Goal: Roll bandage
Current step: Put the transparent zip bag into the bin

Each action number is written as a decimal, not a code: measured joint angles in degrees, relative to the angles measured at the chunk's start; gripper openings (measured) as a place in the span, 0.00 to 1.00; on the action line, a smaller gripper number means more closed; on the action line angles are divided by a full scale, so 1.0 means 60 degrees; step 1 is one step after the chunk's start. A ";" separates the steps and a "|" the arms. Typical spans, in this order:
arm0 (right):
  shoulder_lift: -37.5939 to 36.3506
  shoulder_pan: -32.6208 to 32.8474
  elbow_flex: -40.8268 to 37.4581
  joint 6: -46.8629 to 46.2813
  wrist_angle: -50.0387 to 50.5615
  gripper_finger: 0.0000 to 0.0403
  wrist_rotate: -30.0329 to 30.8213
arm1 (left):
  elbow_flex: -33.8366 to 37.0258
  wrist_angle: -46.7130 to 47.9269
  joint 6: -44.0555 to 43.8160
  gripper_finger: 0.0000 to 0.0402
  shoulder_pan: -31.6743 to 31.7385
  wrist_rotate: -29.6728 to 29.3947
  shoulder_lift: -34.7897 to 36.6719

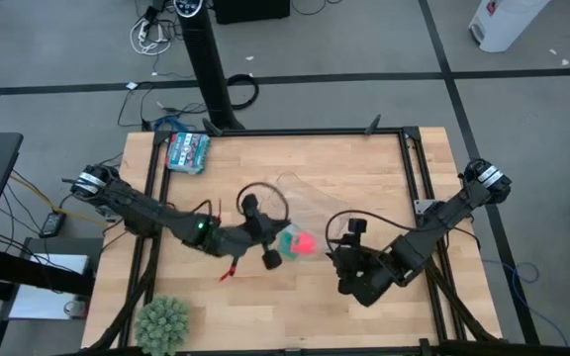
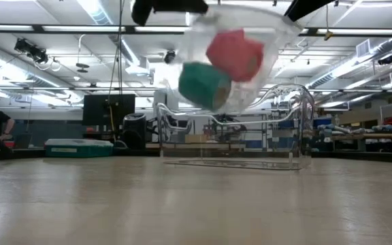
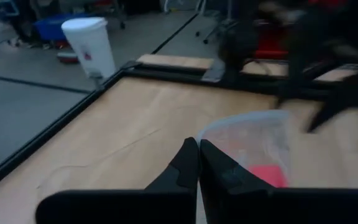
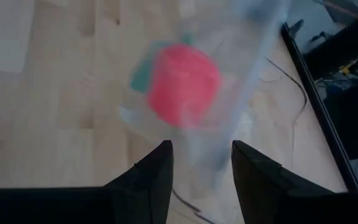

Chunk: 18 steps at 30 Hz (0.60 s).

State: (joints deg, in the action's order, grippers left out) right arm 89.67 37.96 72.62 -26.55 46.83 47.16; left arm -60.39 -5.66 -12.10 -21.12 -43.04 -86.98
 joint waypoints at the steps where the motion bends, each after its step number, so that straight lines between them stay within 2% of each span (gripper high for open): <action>1: 0.0000 0.0083 0.0000 -0.0089 0.0003 0.38 0.0070 | -0.0013 0.0129 -0.0009 0.02 0.0209 0.0127 0.0000; 4: 0.0000 0.0245 0.0000 -0.0369 0.0018 0.38 0.0412 | -0.0013 0.0125 0.0047 0.02 0.0911 0.0650 0.0000; 12: 0.0000 0.0261 0.0000 -0.1485 0.0098 0.38 0.0718 | -0.0017 0.0297 0.0182 0.02 0.2887 0.3432 -0.0003; 18: 0.0000 0.0199 0.0000 -0.1685 0.0095 0.38 0.0903 | -0.0017 0.0300 0.0464 0.02 0.3889 0.4130 -0.0004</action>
State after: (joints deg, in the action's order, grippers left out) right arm 89.67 39.16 72.62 -36.66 47.40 52.58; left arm -60.49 -3.86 -9.31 2.21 -18.26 -87.00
